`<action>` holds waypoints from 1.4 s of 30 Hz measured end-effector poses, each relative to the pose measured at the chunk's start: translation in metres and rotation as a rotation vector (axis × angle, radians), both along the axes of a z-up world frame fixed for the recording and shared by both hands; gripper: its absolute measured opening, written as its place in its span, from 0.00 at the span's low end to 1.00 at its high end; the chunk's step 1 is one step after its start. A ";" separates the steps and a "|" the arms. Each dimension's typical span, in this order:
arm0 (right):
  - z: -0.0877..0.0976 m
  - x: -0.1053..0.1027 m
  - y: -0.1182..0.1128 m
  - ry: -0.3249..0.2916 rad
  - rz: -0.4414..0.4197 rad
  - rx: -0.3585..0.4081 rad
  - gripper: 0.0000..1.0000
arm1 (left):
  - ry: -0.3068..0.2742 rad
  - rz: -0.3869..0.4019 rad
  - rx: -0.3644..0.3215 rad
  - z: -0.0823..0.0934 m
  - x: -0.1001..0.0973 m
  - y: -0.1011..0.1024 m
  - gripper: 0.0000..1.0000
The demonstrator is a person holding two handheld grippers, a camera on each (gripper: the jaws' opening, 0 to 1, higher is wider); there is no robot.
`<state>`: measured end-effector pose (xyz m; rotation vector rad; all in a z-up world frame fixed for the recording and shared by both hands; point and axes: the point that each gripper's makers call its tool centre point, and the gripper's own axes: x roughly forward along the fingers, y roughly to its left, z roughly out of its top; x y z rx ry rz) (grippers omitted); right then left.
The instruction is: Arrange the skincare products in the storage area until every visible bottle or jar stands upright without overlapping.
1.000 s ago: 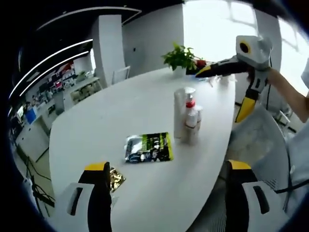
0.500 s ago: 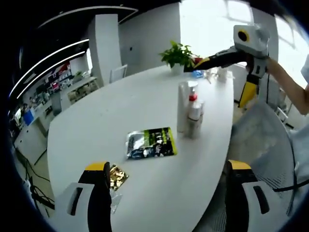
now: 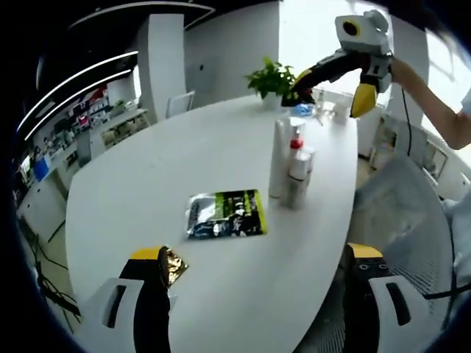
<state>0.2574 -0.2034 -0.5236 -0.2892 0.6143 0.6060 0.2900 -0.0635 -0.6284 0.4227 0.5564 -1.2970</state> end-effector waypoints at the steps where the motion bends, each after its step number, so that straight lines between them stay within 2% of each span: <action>1: 0.004 0.003 -0.002 0.006 0.017 0.002 0.60 | -0.003 0.002 0.008 -0.001 0.001 -0.001 0.97; 8: 0.017 0.031 -0.019 0.059 0.040 0.052 0.46 | 0.019 -0.001 0.027 -0.005 0.004 -0.007 0.95; 11: 0.018 0.044 -0.027 0.064 0.039 0.053 0.44 | 0.020 -0.004 0.040 -0.011 0.006 -0.011 0.94; 13: 0.014 0.057 -0.034 0.070 0.020 0.061 0.40 | 0.016 -0.005 0.051 -0.015 0.007 -0.014 0.92; 16: 0.003 0.073 -0.044 0.093 0.001 0.065 0.38 | 0.005 -0.001 0.065 -0.018 0.009 -0.016 0.90; 18: -0.004 0.080 -0.048 0.112 0.001 0.066 0.35 | 0.028 -0.003 0.066 -0.022 0.009 -0.018 0.88; 22: -0.023 0.097 -0.054 0.163 -0.006 0.081 0.31 | 0.054 0.007 0.091 -0.032 0.011 -0.019 0.86; 25: -0.045 0.103 -0.053 0.231 0.013 0.086 0.29 | 0.091 0.013 0.089 -0.037 0.012 -0.022 0.78; 29: -0.078 0.107 -0.054 0.318 0.031 0.056 0.26 | 0.163 0.039 0.086 -0.049 0.015 -0.028 0.67; 31: -0.091 0.109 -0.054 0.350 0.038 0.053 0.25 | 0.192 0.020 0.087 -0.054 0.013 -0.032 0.61; 32: -0.102 0.109 -0.055 0.372 0.043 0.039 0.25 | 0.197 0.017 0.090 -0.057 0.013 -0.033 0.55; 34: -0.117 0.110 -0.057 0.412 0.043 0.024 0.24 | 0.198 0.012 0.094 -0.062 0.014 -0.037 0.51; 37: -0.131 0.112 -0.055 0.460 0.054 0.032 0.21 | 0.240 0.014 0.102 -0.070 0.015 -0.043 0.50; 39: -0.138 0.116 -0.054 0.470 0.055 0.037 0.20 | 0.268 0.021 0.093 -0.073 0.016 -0.048 0.47; 42: -0.149 0.114 -0.049 0.522 0.084 0.048 0.18 | 0.293 0.018 0.103 -0.081 0.017 -0.055 0.41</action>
